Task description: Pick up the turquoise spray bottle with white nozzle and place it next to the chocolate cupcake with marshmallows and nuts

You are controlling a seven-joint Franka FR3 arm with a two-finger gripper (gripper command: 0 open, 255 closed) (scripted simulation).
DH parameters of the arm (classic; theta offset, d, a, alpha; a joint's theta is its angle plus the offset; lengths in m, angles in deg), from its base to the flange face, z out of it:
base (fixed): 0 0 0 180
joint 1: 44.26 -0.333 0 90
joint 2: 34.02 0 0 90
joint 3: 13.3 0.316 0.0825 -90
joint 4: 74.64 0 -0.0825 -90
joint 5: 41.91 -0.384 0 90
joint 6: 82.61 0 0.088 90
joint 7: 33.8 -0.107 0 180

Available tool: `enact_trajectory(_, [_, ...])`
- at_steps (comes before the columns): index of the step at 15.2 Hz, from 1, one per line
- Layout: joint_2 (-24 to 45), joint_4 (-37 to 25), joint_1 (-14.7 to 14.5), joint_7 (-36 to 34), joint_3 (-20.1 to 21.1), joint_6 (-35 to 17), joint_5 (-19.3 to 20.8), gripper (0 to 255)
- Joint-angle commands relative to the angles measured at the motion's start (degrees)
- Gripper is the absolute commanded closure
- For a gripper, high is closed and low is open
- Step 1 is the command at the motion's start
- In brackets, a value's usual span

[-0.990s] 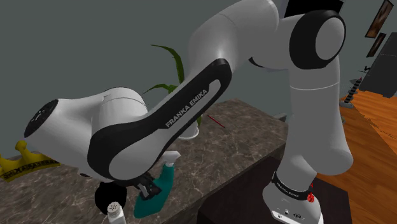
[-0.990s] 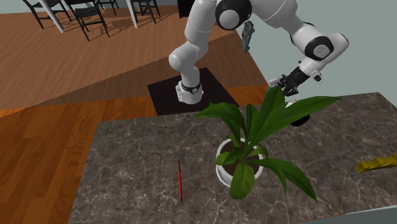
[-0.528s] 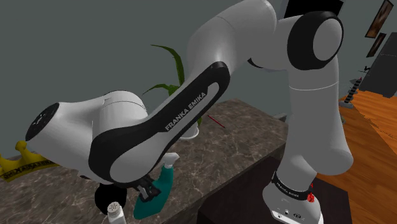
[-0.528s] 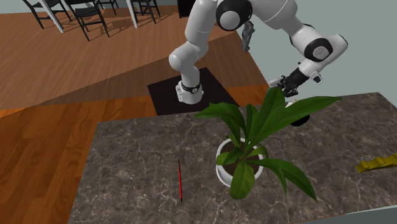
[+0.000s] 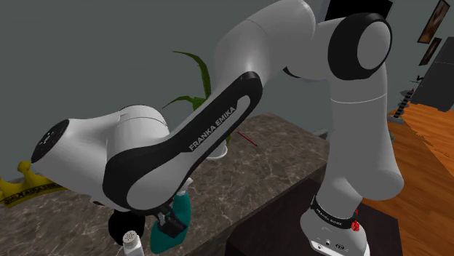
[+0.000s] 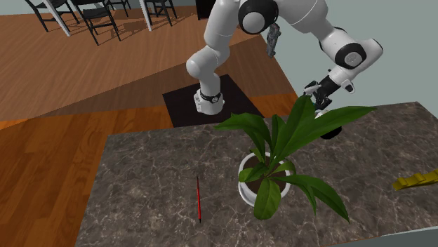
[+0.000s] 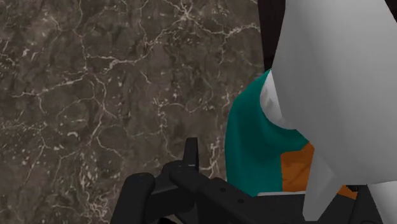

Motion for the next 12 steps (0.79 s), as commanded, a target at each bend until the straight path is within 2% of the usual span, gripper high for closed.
enact_trajectory(1, [0.3,-2.2,-0.5,0.1,0.1,2.0,-0.2,0])
enact_trajectory(4, [1.4,-8.8,-1.9,0.4,0.4,7.5,-0.3,0])
enact_trajectory(12, [1.4,-8.8,-2.0,0.4,0.4,7.5,-0.3,0])
